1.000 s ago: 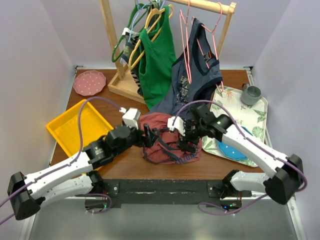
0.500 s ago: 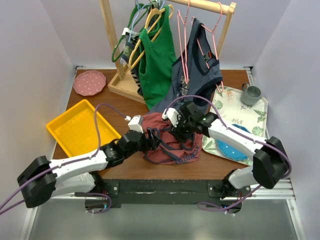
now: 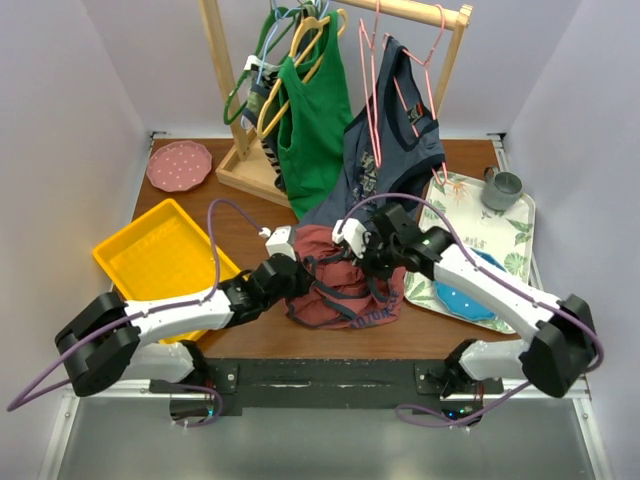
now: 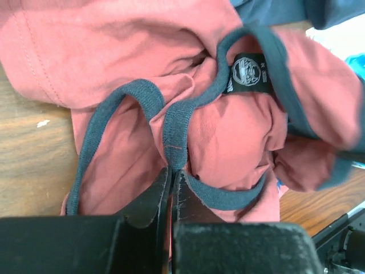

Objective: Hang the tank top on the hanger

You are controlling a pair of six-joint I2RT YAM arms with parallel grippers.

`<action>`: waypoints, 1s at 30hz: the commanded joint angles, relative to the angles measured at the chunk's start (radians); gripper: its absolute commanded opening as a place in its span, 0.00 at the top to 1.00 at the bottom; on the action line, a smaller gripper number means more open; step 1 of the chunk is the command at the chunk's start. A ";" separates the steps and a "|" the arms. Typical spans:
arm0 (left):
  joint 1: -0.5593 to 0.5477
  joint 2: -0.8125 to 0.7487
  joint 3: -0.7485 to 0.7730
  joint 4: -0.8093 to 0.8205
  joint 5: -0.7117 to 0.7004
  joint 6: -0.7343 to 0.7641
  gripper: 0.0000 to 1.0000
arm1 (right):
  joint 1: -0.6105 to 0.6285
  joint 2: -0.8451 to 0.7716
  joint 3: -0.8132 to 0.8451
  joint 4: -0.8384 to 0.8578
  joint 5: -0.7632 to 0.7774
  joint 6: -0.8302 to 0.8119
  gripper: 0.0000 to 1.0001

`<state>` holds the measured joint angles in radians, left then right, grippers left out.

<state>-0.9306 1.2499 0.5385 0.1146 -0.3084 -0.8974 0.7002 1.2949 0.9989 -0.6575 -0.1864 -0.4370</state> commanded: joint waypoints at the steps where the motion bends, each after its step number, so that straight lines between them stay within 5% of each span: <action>1: 0.018 -0.114 0.017 0.022 -0.003 0.080 1.00 | 0.004 -0.133 0.081 -0.197 -0.076 -0.150 1.00; 7: 0.019 -0.399 0.037 -0.177 0.006 0.179 1.00 | -0.024 -0.252 0.173 -0.388 -0.111 -0.258 1.00; 13: 0.019 -0.616 0.190 -0.347 0.119 0.305 1.00 | -0.142 -0.266 0.450 -0.586 -0.307 -0.316 1.00; 20: 0.019 -0.586 0.572 -0.564 0.181 0.394 1.00 | -0.278 -0.224 0.751 -0.648 -0.420 -0.281 1.00; 25: 0.019 -0.587 0.580 -0.583 0.149 0.397 1.00 | -0.300 -0.249 0.627 -0.524 -0.309 -0.189 1.00; 30: 0.019 -0.583 0.370 -0.466 0.173 0.339 1.00 | -0.300 -0.302 0.348 -0.375 -0.222 -0.186 1.00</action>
<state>-0.9165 0.6422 1.0500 -0.3874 -0.1593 -0.5365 0.4049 1.0065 1.5143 -1.1629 -0.4999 -0.6552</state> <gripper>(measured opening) 0.021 0.022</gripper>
